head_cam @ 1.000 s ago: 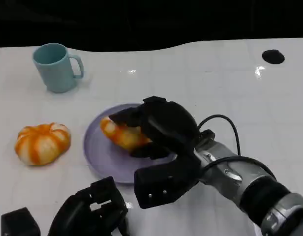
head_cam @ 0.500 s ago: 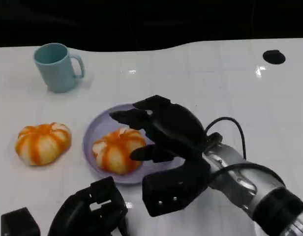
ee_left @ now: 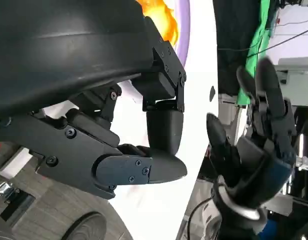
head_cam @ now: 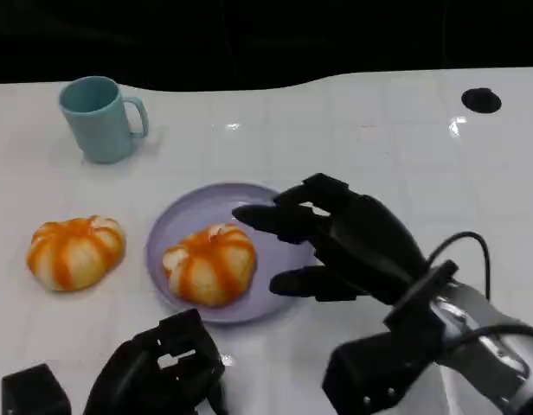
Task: Grasp the bread from the table and place it into the plate.
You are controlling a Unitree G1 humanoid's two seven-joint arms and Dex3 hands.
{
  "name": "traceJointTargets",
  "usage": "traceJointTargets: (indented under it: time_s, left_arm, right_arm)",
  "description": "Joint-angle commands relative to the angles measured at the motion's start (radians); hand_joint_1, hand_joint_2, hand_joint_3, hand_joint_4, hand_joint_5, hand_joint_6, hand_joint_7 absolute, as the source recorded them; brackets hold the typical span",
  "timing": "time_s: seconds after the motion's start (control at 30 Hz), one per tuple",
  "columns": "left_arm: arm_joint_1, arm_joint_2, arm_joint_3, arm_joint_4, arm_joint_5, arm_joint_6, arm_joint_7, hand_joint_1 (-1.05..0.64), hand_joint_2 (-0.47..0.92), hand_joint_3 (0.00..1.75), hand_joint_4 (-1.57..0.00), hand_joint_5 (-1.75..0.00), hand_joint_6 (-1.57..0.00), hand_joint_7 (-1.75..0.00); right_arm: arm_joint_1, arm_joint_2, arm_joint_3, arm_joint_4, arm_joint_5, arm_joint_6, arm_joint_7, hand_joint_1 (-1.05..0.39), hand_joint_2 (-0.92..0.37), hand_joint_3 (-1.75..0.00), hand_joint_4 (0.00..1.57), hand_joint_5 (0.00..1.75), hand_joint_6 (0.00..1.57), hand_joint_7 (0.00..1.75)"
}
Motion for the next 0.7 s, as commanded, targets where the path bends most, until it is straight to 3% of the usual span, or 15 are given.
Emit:
traceJointTargets:
  time_s: [0.03, 0.3, 0.43, 0.57, 0.63, 0.7]
  left_arm:
    - [0.003, 0.011, 0.006, 0.005, 0.005, -0.005, 0.01, -0.62, 0.75, 0.55, -0.81, -1.75, -0.72, -1.5]
    - [-0.003, 0.011, 0.008, 0.012, -0.001, 0.0, 0.005, -0.61, 0.74, 0.57, -0.79, -1.75, -0.72, -1.48]
    - [-0.003, 0.012, 0.006, 0.01, 0.004, 0.003, 0.01, -0.61, 0.74, 0.57, -0.79, -1.75, -0.72, -1.48]
    - [-0.003, 0.014, 0.006, 0.007, 0.005, 0.01, 0.01, -0.61, 0.74, 0.57, -0.78, -1.75, -0.72, -1.48]
    - [-0.003, 0.014, 0.006, 0.007, 0.004, 0.01, 0.009, -0.61, 0.74, 0.57, -0.78, -1.75, -0.72, -1.48]
    - [-0.003, 0.013, 0.006, 0.005, 0.002, 0.014, 0.01, -0.6, 0.74, 0.57, -0.77, -1.75, -0.71, -1.48]
  right_arm:
    - [0.046, -0.054, -0.047, -0.027, 0.008, -0.069, -0.071, -0.37, -0.9, -0.03, 0.49, 0.79, 0.72, 0.16]
    - [0.126, -0.128, -0.105, -0.032, 0.006, -0.189, -0.164, -0.2, -0.9, -0.05, 0.72, 1.09, 0.96, 0.25]
    - [0.171, -0.158, -0.14, -0.03, 0.021, -0.236, -0.181, -0.15, -0.91, -0.13, 0.75, 1.59, 1.07, 0.33]
    - [0.209, -0.168, -0.171, -0.031, 0.022, -0.252, -0.193, -0.2, -0.91, -0.33, 0.83, 1.65, 0.95, 0.84]
    - [0.227, -0.172, -0.184, -0.035, 0.02, -0.256, -0.196, -0.21, -0.9, -0.36, 0.85, 1.64, 0.92, 0.94]
    - [0.261, -0.181, -0.203, -0.048, 0.006, -0.253, -0.216, -0.18, -0.64, -0.8, 0.86, 1.72, 0.83, 1.19]
